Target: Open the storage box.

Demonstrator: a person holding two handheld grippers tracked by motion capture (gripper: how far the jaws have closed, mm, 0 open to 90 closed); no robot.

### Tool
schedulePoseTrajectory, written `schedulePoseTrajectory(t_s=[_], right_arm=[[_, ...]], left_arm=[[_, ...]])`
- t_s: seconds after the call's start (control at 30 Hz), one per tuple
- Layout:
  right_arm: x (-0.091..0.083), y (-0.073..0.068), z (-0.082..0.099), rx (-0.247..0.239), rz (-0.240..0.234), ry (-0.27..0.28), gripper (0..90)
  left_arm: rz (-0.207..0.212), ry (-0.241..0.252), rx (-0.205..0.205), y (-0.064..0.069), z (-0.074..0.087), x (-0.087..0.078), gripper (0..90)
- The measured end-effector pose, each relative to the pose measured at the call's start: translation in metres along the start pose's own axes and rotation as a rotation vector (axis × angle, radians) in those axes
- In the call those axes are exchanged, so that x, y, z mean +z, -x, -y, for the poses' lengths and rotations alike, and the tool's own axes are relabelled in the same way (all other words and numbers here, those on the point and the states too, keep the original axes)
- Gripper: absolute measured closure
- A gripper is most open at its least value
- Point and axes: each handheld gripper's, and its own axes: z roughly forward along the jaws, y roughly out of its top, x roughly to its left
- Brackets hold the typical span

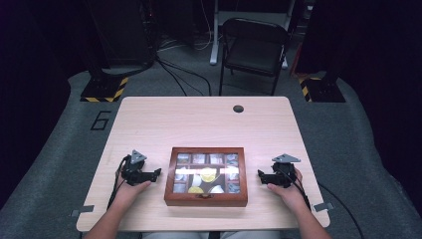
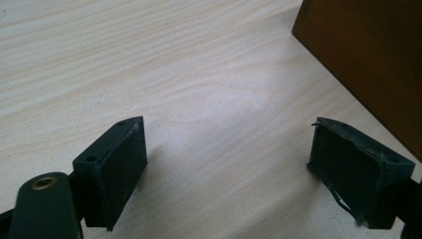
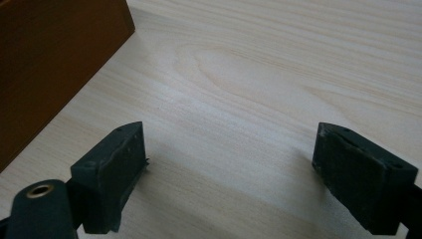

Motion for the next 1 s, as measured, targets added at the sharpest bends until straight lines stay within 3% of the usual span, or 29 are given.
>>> schedulePoseTrajectory(t_s=[0.63,1.0], right_arm=[[0.0007,-0.0004,-0.0007,0.001,0.004,0.000,13.5],[-0.0003,-0.0008,-0.0002,-0.007,-0.008,0.004,16.7]], left_arm=[[0.002,0.002,-0.002,-0.0005,0.0026,-0.0033,16.6],[0.003,-0.017,0.000,-0.0003,0.0009,-0.0072,25.8]])
